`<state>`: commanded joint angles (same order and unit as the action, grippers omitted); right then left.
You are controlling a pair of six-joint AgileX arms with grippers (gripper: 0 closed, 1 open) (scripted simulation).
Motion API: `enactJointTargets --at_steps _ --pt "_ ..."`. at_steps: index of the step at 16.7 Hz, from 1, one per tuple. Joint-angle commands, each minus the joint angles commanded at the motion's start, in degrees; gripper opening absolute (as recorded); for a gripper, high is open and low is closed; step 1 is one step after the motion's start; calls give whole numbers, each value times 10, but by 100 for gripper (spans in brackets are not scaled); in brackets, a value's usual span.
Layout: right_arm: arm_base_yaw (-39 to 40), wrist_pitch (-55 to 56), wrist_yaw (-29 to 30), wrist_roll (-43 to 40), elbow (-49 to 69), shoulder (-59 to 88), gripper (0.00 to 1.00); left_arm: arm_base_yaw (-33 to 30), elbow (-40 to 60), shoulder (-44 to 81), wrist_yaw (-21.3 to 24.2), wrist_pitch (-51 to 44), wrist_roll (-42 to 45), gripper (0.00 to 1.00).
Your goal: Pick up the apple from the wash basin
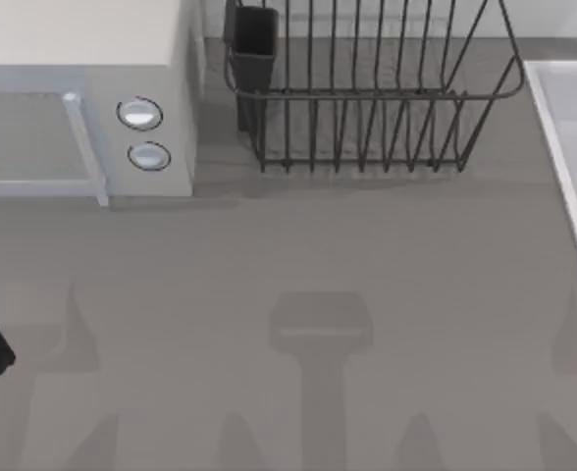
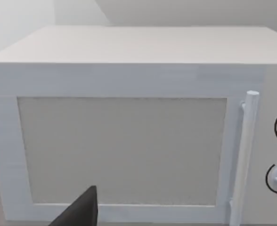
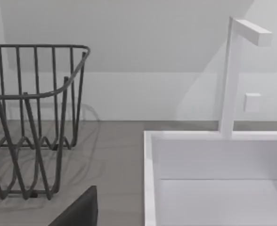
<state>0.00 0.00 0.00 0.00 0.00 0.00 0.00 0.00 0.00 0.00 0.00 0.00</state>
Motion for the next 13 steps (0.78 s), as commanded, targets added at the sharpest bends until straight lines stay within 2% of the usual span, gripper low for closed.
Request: enactJointTargets --at_steps 6,13 --pt "-9 -35 0 -8 53 59 100 0 0 0 0 0 0 100" --pt "-49 -198 0 -46 297 370 100 0 0 0 0 0 0 100"
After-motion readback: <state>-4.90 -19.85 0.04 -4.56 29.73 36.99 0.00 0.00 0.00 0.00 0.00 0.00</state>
